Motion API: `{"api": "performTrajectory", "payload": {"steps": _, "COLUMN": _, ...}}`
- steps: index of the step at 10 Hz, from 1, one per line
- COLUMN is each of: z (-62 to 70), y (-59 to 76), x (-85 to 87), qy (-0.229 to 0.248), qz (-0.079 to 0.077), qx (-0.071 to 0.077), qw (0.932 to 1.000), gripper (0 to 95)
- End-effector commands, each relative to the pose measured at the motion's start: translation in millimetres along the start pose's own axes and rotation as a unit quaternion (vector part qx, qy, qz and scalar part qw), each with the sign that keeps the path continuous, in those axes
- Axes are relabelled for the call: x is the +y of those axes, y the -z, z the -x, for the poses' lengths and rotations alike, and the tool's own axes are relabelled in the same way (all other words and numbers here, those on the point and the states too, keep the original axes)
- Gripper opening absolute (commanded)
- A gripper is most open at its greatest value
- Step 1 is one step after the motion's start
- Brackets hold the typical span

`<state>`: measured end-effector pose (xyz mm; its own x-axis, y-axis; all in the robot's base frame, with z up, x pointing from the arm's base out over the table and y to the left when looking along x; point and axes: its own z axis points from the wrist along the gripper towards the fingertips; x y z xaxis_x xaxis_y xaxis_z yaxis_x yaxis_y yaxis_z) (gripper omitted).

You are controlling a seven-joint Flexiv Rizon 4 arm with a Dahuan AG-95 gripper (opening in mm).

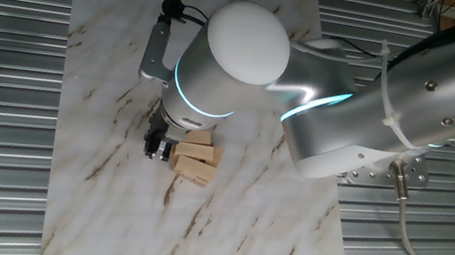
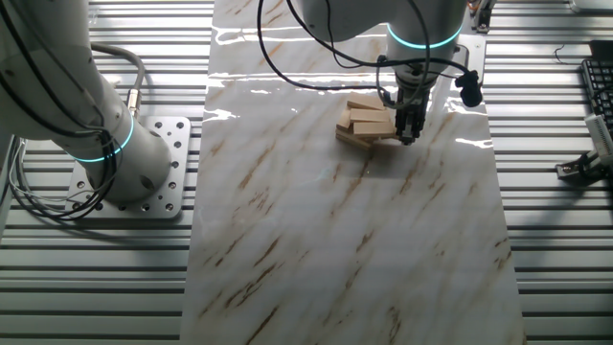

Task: Play Jenga

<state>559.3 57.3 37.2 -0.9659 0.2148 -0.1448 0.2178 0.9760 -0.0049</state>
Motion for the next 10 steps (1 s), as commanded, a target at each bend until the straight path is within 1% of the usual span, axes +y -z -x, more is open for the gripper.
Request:
{"api": "performTrajectory", "payload": {"steps": 1, "z": 0.4, "y": -0.1, "x": 0.4, "qy": 0.0, "qz": 0.0, "qx": 0.0, "qw": 1.0, "gripper": 0.0}}
{"api": "performTrajectory", "payload": {"steps": 10, "z": 2.8, "y": 0.1, "x": 0.6, "qy": 0.0, "qz": 0.001, "qx": 0.0, "qw": 1.0, "gripper": 0.0}}
